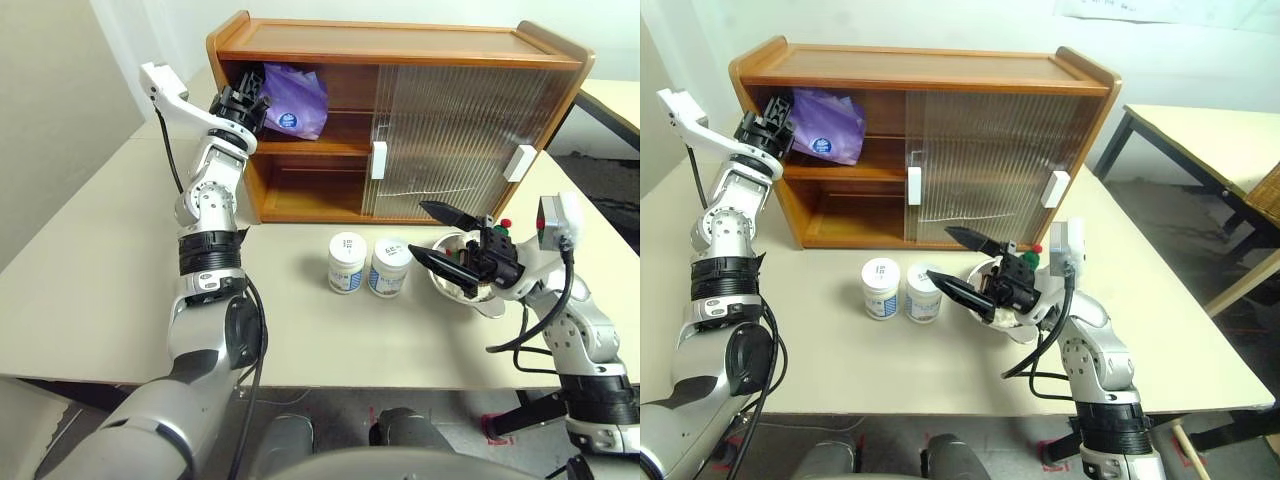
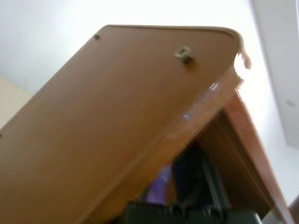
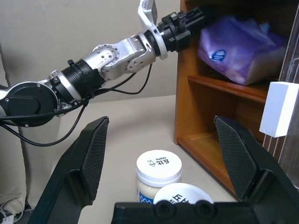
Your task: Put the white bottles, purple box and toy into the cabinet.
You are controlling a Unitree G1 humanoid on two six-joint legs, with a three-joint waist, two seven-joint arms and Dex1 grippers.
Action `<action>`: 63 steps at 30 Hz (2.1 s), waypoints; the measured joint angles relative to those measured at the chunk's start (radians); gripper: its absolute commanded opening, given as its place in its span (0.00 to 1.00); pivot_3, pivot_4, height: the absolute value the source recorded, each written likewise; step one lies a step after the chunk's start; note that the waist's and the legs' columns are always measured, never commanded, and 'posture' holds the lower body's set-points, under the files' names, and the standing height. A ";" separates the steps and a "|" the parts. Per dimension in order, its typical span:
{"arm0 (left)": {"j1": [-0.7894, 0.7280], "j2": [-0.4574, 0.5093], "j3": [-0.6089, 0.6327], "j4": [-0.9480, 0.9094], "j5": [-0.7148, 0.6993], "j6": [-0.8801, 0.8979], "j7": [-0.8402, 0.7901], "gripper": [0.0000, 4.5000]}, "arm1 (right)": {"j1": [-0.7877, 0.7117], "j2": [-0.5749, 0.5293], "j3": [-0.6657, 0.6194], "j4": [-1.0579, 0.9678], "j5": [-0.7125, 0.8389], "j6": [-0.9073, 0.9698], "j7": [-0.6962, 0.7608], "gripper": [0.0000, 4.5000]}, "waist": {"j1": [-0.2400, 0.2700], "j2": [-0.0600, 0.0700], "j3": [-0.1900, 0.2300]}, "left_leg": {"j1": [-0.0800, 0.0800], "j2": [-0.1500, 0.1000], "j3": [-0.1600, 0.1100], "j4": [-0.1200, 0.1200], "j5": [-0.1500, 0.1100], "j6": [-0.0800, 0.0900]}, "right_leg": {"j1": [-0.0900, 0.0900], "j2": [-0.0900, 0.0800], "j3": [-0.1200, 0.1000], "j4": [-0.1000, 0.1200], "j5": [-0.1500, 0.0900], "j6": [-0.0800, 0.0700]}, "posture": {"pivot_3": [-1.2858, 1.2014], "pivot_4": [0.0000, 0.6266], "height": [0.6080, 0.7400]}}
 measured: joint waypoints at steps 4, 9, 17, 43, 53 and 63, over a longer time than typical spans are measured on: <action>0.014 -0.005 -0.001 -0.016 -0.010 0.043 0.010 0.75 | -0.001 0.000 0.000 0.002 0.000 -0.004 0.002 1.00 | -0.001 0.000 0.000 | 0.001 0.000 0.000 0.000 0.000 0.000 | 0.000 0.000 0.000 0.000 0.000 0.000 | 0.49 0.00 1.00; 0.056 0.002 -0.008 -0.061 -0.024 0.118 0.015 0.99 | -0.001 0.000 0.000 0.008 0.000 -0.010 0.009 1.00 | -0.014 -0.001 0.001 | 0.000 0.000 0.000 0.000 -0.001 0.000 | -0.001 0.000 0.000 0.000 0.000 0.000 | 0.49 0.00 1.00; 0.250 0.107 -0.065 -0.316 -0.084 0.352 0.001 0.99 | 0.001 0.000 -0.001 0.011 -0.001 -0.016 0.010 1.00 | -0.027 -0.001 0.001 | 0.000 0.000 0.001 -0.003 -0.001 0.000 | -0.002 0.000 0.000 -0.001 -0.002 -0.004 | 0.49 0.00 1.00; 0.315 0.168 -0.436 -0.363 0.431 0.117 -0.042 0.00 | 0.000 -0.001 0.001 0.011 0.030 0.009 0.035 1.00 | -0.016 -0.001 0.001 | 0.000 0.000 0.000 -0.005 -0.003 0.000 | -0.002 0.000 0.001 -0.001 -0.001 -0.008 | 0.49 0.00 1.00; 0.304 0.157 -0.399 -0.309 0.507 0.075 0.016 0.00 | 0.000 0.008 0.002 0.011 0.026 -0.002 0.026 1.00 | -0.029 -0.001 0.001 | 0.001 0.000 0.000 -0.006 -0.003 0.001 | -0.002 0.000 0.001 -0.001 -0.003 -0.005 | 0.48 0.00 1.00; 0.257 0.184 -0.382 -0.207 0.557 0.011 0.017 0.00 | 0.001 0.020 0.007 0.011 0.009 -0.014 0.024 1.00 | -0.031 -0.001 0.001 | 0.001 0.000 0.000 -0.005 -0.003 0.001 | -0.002 0.000 0.001 -0.001 -0.002 -0.005 | 0.48 0.00 1.00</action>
